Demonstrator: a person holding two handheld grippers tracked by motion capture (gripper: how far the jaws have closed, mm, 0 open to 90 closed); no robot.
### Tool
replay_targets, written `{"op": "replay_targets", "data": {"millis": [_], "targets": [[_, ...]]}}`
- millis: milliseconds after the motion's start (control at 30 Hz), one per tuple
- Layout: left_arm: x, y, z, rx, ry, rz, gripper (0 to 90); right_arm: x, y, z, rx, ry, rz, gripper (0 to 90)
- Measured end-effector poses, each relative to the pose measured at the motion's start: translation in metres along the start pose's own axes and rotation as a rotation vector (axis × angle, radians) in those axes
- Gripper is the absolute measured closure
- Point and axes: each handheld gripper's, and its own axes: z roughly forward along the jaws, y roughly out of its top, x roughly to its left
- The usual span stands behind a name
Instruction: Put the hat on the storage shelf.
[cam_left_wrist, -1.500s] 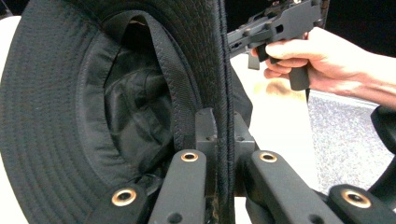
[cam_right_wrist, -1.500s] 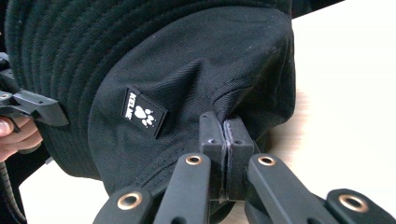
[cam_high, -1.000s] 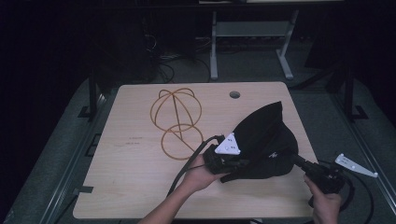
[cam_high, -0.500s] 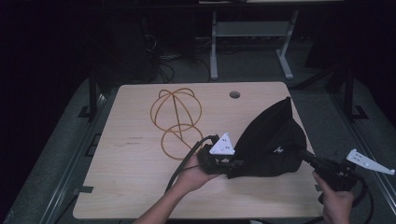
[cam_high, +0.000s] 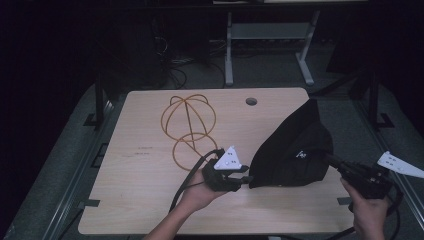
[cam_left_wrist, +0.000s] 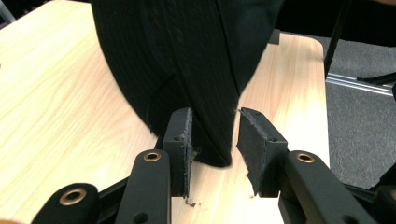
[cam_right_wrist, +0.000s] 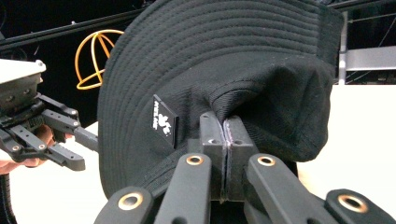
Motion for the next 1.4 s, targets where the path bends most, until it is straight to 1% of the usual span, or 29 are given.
{"op": "replay_targets", "data": {"millis": [100,167,333,467,500,533,567,600,733,767,800,933,1033,1100,1200,1233,1300,1367,1400], "targets": [[-0.001,-0.005,-0.003,0.002,0.007,0.001,63.8,0.002,0.006,0.0,0.006,0.002,-0.008,89.1],[-0.001,-0.009,-0.005,0.001,0.008,-0.004,63.8,0.004,0.011,-0.001,-0.001,0.007,-0.027,89.1],[-0.004,-0.019,-0.009,0.005,0.017,-0.003,63.3,0.007,0.018,-0.003,-0.004,0.003,-0.048,89.1],[-0.006,-0.026,-0.013,0.013,0.022,-0.002,63.1,0.009,0.024,-0.002,0.012,-0.007,-0.061,89.1],[-0.006,-0.028,-0.014,0.016,0.024,0.004,62.4,0.009,0.026,-0.002,0.017,-0.009,-0.064,89.1],[-0.006,-0.03,-0.016,0.015,0.022,-0.002,61.6,0.01,0.027,-0.001,0.019,-0.008,-0.066,89.1],[-0.006,-0.035,-0.017,0.013,0.016,-0.019,60.7,0.01,0.029,0.0,0.022,-0.01,-0.072,89.1],[-0.006,-0.035,-0.017,0.013,0.016,-0.019,60.2,0.01,0.029,0.0,0.022,-0.01,-0.072,89.1],[-0.006,-0.044,-0.022,0.014,0.02,-0.026,59.4,0.012,0.035,0.005,0.036,-0.007,-0.086,89.1],[-0.006,-0.048,-0.024,0.012,0.024,-0.033,59.2,0.013,0.036,0.005,0.04,-0.006,-0.09,89.1],[-0.006,-0.048,-0.024,0.012,0.024,-0.033,59.1,0.013,0.036,0.005,0.04,-0.006,-0.09,89.1],[-0.005,-0.056,-0.026,0.016,0.031,-0.043,58.0,0.016,0.041,0.009,0.048,0.001,-0.098,89.1],[-0.003,-0.061,-0.029,0.007,0.034,-0.054,57.3,0.018,0.044,0.011,0.053,0.002,-0.109,89.1],[-0.003,-0.064,-0.03,-0.007,0.025,-0.07,56.4,0.019,0.046,0.012,0.048,0.004,-0.109,89.1],[-0.003,-0.068,-0.032,-0.005,0.035,-0.065,56.1,0.02,0.05,0.015,0.059,0.005,-0.111,89.1],[-0.003,-0.069,-0.033,-0.004,0.038,-0.063,55.9,0.021,0.052,0.016,0.059,0.007,-0.12,89.1],[-0.002,-0.072,-0.033,-0.009,0.043,-0.073,55.8,0.022,0.053,0.017,0.059,0.008,-0.119,89.1],[-0.001,-0.074,-0.035,-0.005,0.043,-0.071,55.4,0.024,0.057,0.019,0.058,0.016,-0.121,89.1],[-0.001,-0.075,-0.035,-0.006,0.045,-0.078,55.4,0.024,0.057,0.019,0.058,0.016,-0.121,89.1]]}}
